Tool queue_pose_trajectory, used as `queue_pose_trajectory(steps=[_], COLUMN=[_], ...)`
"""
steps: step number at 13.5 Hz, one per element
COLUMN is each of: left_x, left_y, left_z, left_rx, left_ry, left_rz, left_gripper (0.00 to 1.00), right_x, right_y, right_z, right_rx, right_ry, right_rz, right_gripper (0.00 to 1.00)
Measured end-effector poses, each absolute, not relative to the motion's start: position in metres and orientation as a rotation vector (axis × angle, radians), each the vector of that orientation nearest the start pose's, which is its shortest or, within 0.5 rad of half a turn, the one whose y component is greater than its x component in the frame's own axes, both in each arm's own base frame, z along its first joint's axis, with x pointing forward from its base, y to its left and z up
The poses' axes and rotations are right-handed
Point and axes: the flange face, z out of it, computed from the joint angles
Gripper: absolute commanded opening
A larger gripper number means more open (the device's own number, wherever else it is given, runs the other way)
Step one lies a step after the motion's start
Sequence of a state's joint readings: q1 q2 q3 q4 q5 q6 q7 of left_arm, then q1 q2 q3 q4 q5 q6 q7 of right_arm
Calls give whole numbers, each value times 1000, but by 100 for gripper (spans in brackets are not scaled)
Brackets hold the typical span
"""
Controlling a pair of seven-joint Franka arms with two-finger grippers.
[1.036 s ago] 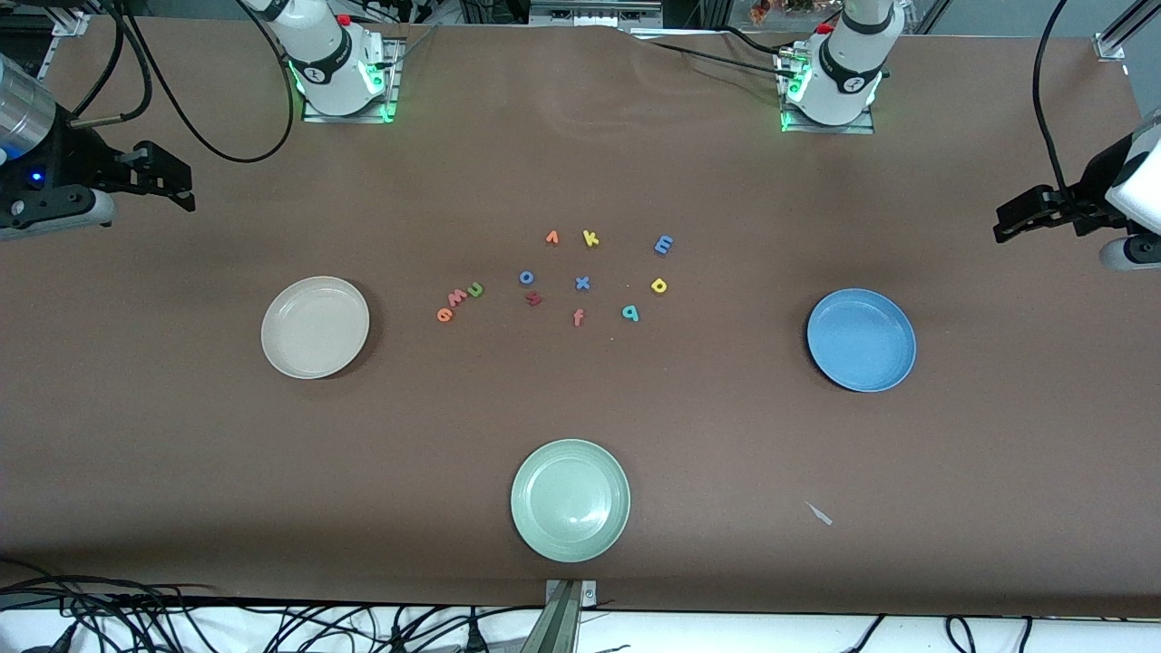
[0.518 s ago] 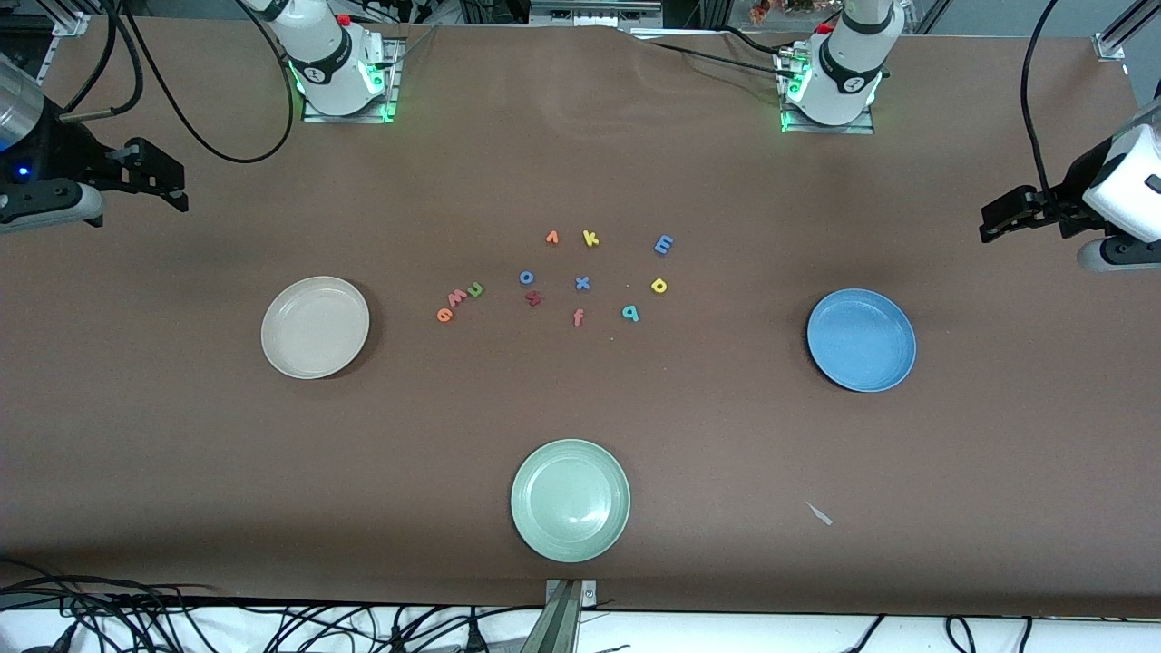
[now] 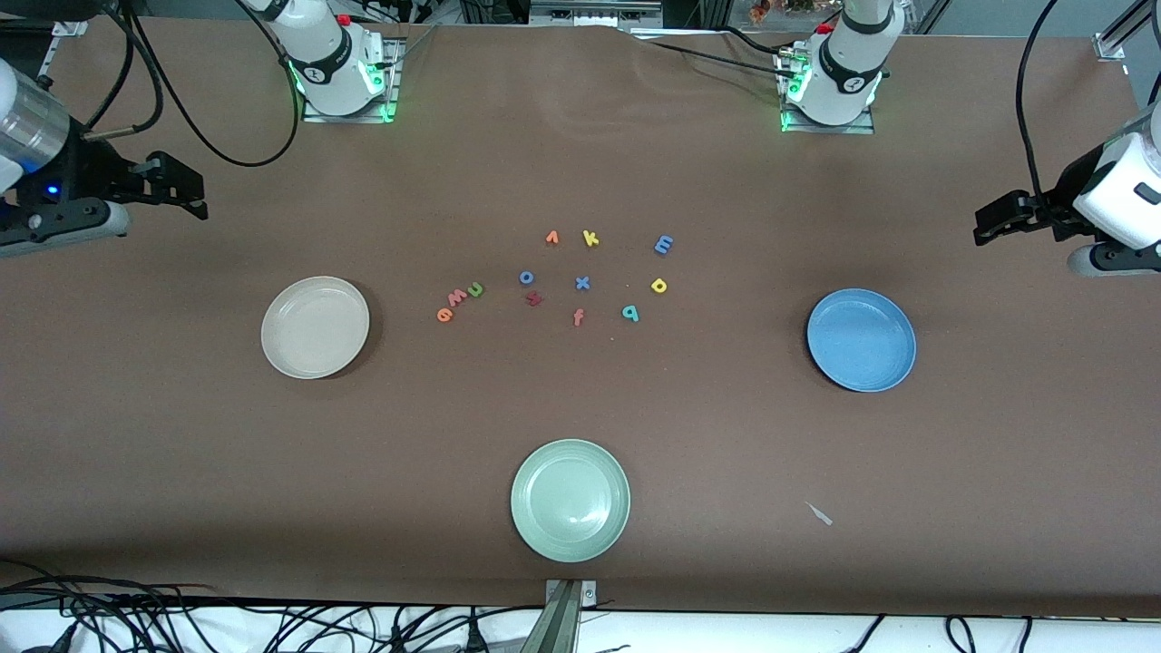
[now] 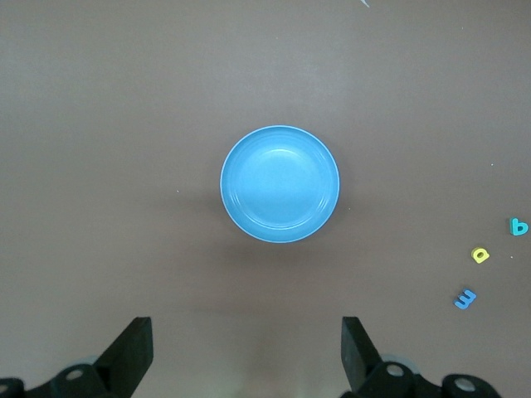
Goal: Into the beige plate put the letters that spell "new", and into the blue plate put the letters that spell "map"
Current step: 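Move the right gripper toward the letters while the left gripper reaches them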
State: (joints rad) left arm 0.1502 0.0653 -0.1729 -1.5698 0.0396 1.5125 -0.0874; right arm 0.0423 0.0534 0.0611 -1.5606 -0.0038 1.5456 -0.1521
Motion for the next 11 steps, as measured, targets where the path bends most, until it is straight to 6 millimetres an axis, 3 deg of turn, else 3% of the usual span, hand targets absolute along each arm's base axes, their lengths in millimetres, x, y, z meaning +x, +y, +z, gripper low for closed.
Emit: queue_pose_trajectory(steps=[3,5,7,11], left_x=[566,570,580,585], left_y=[-7,-22,-62,-171], left_z=[584,572,547,478], left_rx=[-3103,-3112,-3111,-3115], left_ry=[-96,-62,-20,8], left_rz=[187,221,252,216], left_gripper=[100,100,100,100], right_x=[577,586,588,577], right_y=[79,102,132,201], right_z=[569,543,512,432], right_rx=[-3100,-3101,-3105,-3097], right_ry=[-432,-395,-331,-134], right_rz=[155,153,164,77], right_gripper=[100,100,100,100])
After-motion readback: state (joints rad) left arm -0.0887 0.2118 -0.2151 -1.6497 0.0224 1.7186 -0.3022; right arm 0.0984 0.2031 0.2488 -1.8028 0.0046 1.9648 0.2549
